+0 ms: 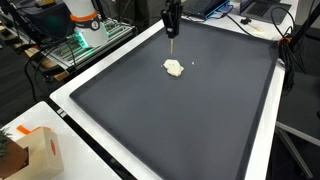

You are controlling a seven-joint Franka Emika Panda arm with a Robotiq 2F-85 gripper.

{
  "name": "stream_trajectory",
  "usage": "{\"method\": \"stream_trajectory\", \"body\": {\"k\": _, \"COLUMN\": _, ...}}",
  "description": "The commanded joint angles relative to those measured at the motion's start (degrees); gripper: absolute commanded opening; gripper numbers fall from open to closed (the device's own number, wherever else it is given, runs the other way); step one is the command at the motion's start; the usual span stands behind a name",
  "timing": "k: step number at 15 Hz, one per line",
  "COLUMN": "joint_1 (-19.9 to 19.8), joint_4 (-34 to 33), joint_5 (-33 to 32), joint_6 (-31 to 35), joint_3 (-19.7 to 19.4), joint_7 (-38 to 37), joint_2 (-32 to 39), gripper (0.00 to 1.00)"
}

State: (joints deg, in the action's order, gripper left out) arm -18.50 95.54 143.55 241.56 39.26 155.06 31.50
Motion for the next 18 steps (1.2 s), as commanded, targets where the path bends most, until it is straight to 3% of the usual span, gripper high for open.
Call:
{"method": "stream_trajectory", "body": {"k": 1, "joint_1": -5.5, "joint_4": 2.8, "joint_5": 0.9, "joint_6": 0.7, "joint_3": 6.0, "joint_7": 1.7, "joint_2": -1.0, "gripper": 0.03}}
{"method": "stream_trajectory", "body": {"k": 10, "joint_1": -11.2, "joint_4": 4.5, "joint_5": 0.9, "joint_6": 0.7, "joint_3": 13.4, "joint_7": 1.5, "joint_2": -1.1, "gripper": 0.03}}
{"method": "stream_trajectory", "body": {"k": 11, "joint_1": -8.0, "joint_4": 2.7, "joint_5": 0.9, "joint_6": -0.4, "joint_3": 10.1, "joint_7": 0.7, "joint_2": -0.7, "gripper": 0.03}}
{"method": "stream_trajectory", "body": {"k": 12, "joint_1": -8.0, "joint_4": 2.7, "joint_5": 0.9, "joint_6": -0.5, "joint_3": 10.1, "joint_7": 0.7, "joint_2": -0.8, "gripper": 0.13}}
{"method": "stream_trajectory", "body": {"k": 16, "joint_1": -7.5, "joint_4": 2.5, "joint_5": 0.9, "joint_6": -0.7, "joint_3": 9.5, "joint_7": 0.7, "joint_2": -0.7, "gripper": 0.13}}
{"method": "stream_trajectory", "body": {"k": 17, "joint_1": -7.5, "joint_4": 2.5, "joint_5": 0.9, "joint_6": -0.7, "joint_3": 9.5, "joint_7": 0.7, "joint_2": -0.7, "gripper": 0.03}}
{"method": "stream_trajectory", "body": {"k": 18, "joint_1": -9.0, "joint_4": 2.1, "joint_5": 0.9, "joint_6": -0.4, "joint_3": 11.3, "joint_7": 2.2, "joint_2": 0.6, "gripper": 0.03}}
